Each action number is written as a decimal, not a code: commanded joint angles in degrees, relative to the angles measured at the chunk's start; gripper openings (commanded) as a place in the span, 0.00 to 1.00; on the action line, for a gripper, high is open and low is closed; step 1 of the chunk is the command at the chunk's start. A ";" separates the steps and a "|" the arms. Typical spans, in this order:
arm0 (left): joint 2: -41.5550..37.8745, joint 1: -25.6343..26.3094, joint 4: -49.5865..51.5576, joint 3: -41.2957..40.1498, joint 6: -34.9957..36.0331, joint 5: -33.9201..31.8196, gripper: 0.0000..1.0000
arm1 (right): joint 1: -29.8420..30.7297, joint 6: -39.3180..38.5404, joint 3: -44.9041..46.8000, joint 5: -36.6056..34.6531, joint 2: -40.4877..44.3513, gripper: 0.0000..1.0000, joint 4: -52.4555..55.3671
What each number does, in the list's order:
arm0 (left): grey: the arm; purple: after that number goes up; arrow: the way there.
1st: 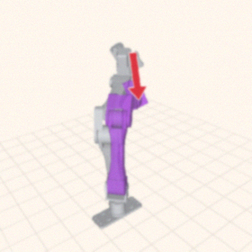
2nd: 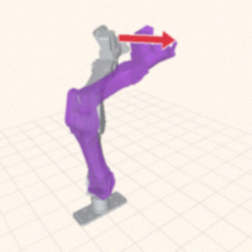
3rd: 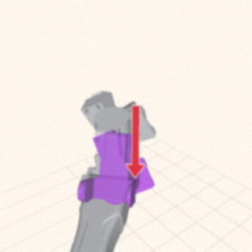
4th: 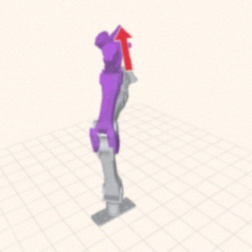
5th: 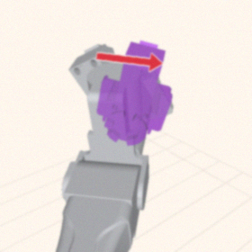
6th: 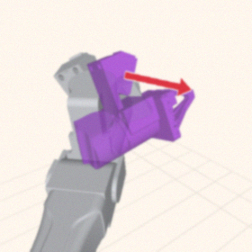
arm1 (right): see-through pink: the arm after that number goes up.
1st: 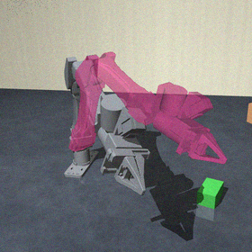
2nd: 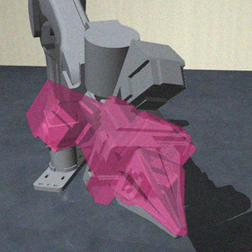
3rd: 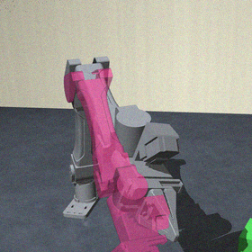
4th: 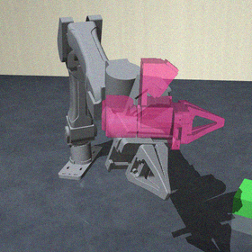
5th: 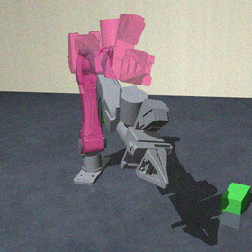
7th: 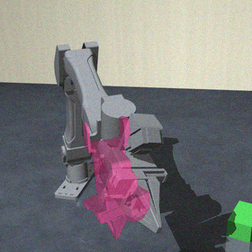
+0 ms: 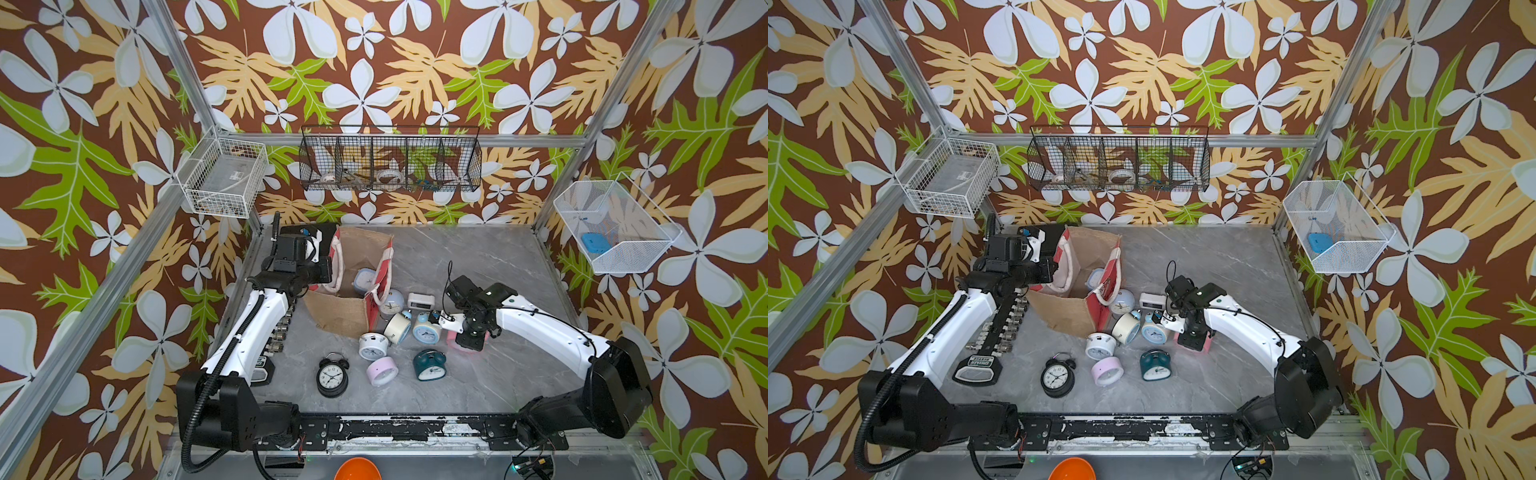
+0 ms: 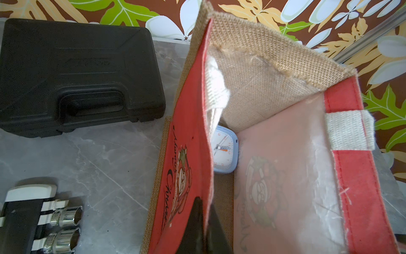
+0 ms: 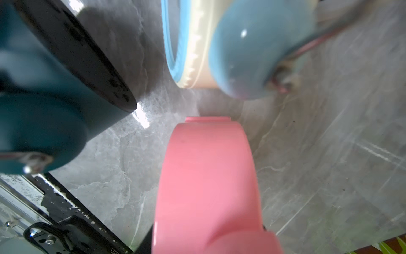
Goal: Put the alarm clock into the canvas bag
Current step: Pick up the alarm from the center of the board.
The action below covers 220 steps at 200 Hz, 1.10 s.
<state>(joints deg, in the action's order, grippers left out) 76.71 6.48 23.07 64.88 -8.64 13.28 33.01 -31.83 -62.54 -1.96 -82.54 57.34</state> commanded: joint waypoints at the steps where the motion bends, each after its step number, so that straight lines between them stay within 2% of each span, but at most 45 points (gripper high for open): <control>1: 0.26 -0.19 0.92 0.29 0.32 -0.34 0.00 | -0.06 1.64 -3.48 -0.89 1.43 0.34 2.14; 46: 0.35 -0.15 0.66 0.23 0.13 -0.18 0.00 | 0.33 3.56 -13.06 0.96 4.11 0.31 -1.18; 107: 0.55 -0.15 -0.30 -0.21 -0.50 1.84 0.00 | 6.48 14.11 -24.74 6.95 2.18 0.30 -14.88; 174: -0.05 -0.16 -0.85 -0.45 -0.58 1.57 0.00 | 14.22 33.32 -40.50 9.12 -10.20 0.30 -24.36; 220: -0.66 -0.16 -1.27 -0.67 -0.67 1.38 0.00 | 15.69 46.02 -57.78 7.40 -24.54 0.25 -17.64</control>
<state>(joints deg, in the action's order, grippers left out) 76.47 6.44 22.46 64.42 -9.08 14.24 48.77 4.56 -114.06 7.14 -101.93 36.77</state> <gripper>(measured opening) 0.069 0.387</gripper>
